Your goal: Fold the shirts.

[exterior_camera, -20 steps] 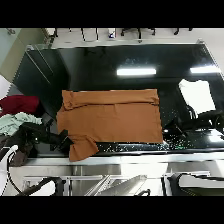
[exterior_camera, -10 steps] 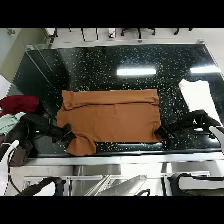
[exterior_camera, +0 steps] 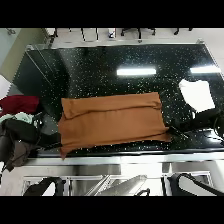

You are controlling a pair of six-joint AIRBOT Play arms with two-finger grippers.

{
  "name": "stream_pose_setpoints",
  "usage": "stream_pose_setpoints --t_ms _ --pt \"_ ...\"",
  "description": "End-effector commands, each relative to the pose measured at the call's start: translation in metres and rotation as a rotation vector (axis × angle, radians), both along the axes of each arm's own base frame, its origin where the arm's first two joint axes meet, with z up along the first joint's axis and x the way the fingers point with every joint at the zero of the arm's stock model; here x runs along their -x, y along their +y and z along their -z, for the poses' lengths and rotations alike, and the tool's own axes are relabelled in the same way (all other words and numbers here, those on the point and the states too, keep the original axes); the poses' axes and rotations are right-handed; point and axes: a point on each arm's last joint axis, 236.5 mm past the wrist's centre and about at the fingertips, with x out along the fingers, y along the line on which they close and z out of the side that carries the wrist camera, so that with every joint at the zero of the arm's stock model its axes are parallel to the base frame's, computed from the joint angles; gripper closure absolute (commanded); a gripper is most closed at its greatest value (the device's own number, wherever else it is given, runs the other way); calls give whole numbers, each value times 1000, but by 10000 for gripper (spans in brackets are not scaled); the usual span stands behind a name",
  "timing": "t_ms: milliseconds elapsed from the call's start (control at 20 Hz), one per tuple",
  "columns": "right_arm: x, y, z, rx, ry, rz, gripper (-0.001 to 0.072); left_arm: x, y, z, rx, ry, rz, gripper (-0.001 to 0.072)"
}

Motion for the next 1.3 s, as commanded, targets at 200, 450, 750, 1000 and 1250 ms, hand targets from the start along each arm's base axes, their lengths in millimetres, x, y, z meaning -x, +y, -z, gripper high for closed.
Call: stream_pose_setpoints --t_ms 200,450,750,1000,1250 --pt "-52 6 -25 -37 -196 119 687 -44 7 -13 -5 -163 -50 686" --pt "-132 22 -42 -4 -373 76 686 -163 -17 -29 4 -289 23 686" --pt "-183 26 -10 -5 -351 47 685 -259 -46 -1 10 -297 87 686" --pt "-196 18 -3 27 -386 35 678 -282 -41 49 10 -208 79 685" --pt "-205 8 -13 70 -433 -22 303 -283 -46 67 21 -138 101 137"
